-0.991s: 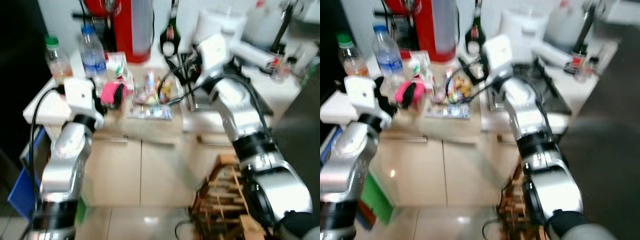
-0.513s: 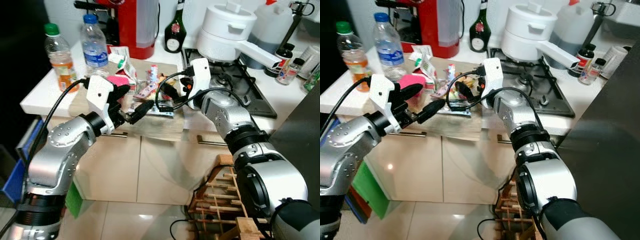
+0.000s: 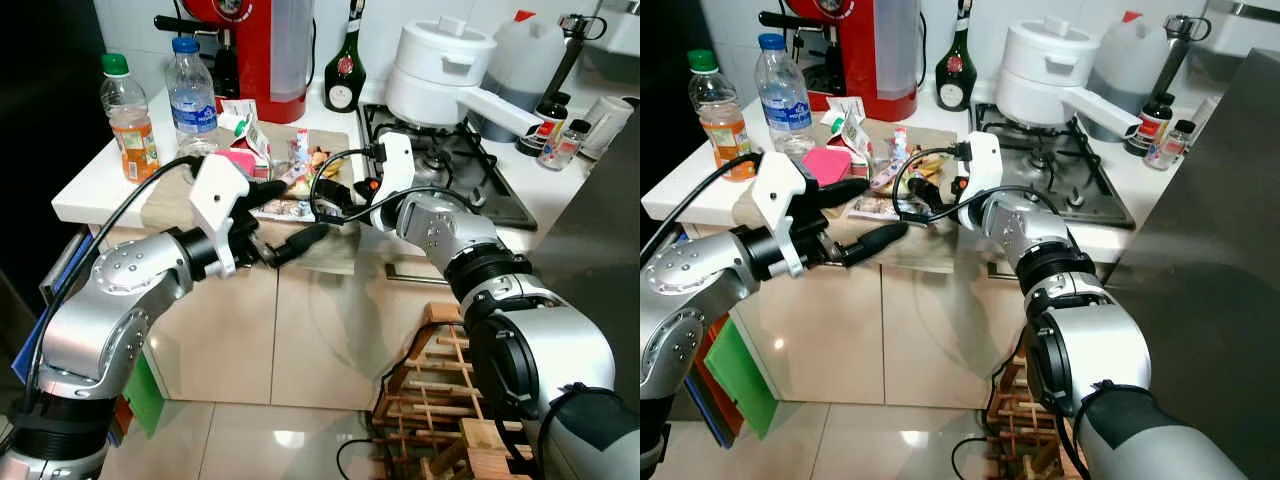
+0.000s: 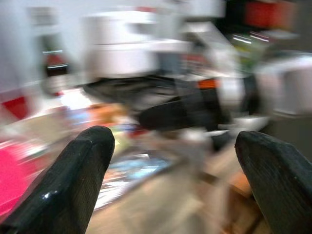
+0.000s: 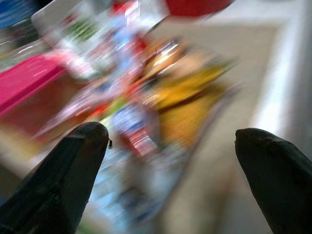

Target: Restocking fridge

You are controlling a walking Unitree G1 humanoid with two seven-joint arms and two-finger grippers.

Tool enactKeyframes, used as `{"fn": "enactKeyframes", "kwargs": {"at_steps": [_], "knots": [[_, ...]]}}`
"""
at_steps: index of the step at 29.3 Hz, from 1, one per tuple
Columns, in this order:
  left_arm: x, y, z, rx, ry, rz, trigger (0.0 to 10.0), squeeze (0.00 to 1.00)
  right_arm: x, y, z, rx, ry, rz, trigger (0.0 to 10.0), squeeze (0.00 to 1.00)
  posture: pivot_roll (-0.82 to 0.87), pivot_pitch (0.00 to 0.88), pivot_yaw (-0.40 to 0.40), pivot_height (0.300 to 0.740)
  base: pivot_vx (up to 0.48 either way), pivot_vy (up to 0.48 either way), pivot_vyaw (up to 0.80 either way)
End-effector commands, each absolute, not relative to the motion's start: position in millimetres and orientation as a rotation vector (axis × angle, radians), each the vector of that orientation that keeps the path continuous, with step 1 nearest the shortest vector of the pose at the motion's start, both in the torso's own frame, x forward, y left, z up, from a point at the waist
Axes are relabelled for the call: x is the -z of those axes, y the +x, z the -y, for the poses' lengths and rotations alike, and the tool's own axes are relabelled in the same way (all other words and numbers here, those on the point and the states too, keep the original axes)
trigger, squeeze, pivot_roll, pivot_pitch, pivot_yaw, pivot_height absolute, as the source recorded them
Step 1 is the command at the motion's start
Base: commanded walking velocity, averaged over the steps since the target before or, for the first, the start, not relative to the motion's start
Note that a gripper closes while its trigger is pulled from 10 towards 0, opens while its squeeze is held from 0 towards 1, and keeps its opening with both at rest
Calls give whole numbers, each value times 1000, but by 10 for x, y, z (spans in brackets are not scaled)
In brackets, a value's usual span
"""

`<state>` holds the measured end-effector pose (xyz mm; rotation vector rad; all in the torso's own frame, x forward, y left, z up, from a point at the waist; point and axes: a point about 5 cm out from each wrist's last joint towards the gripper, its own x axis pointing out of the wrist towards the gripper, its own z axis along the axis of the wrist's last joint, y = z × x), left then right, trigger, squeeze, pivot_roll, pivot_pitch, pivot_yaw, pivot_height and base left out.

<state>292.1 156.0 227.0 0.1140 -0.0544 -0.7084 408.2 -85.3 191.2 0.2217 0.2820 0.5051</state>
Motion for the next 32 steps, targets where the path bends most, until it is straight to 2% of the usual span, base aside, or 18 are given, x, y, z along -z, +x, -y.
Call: {"fn": "enactKeyframes", "kwargs": {"at_steps": [1, 5, 8, 12, 14, 15, 16, 19, 22, 32], "knots": [[-2232, 2893, -1746, 573, 12, 54, 10000, 0, -2156, 4159, 975, -417, 147, -127, 10000, 0, 46, 0, -110, 740, 0, 0, 0], [-2147, 2614, -1706, 631, -168, 61, 10000, 0, -2146, 4118, 1009, -393, 79, -9, 10000, 0, 59, 0, -111, 740, 0, 0, 0], [-2017, 2456, -1617, 652, -184, 11, 10000, 0, -2020, 4061, 995, -383, 94, 15, 10000, 0, 70, 0, -113, 740, 0, 0, 0], [-1978, 2467, -1613, 579, -158, 8, 10000, 0, -1951, 4046, 1000, -350, 109, 17, 10000, 0, 82, 0, -116, 740, 0, 0, 0], [-2095, 2638, -1733, 233, -60, 168, 10000, 0, -2006, 3977, 1023, -267, 158, 170, 10000, 0, 85, 0, -121, 740, 0, 0, 0], [-2095, 2638, -1733, 233, -60, 168, 10000, 0, -2006, 3977, 1023, -267, 158, 170, 10000, 0, 85, 0, -121, 740, 0, 0, 0], [-2169, 2637, -1736, 171, -51, 237, 10000, 0, -2072, 3908, 1031, -246, 146, 273, 10000, 0, 83, 0, -120, 740, 0, 0, 0], [-2257, 2607, -1665, 150, -13, 311, 10000, 0, -2112, 3800, 1001, -235, 112, 371, 10000, 0, 73, 0, -114, 740, 321, 0, 0], [-2280, 2603, -1568, 167, 18, 327, 10000, 0, -2072, 3748, 914, -256, 124, 376, 10000, 0, 71, 0, -106, 740, 461, 0, 0], [-2313, 2661, -1624, 106, 69, 374, 10000, 0, -2159, 3763, 794, -296, 119, 400, 10000, 0, 75, 0, -99, 740, 455, 24, 0]]}}
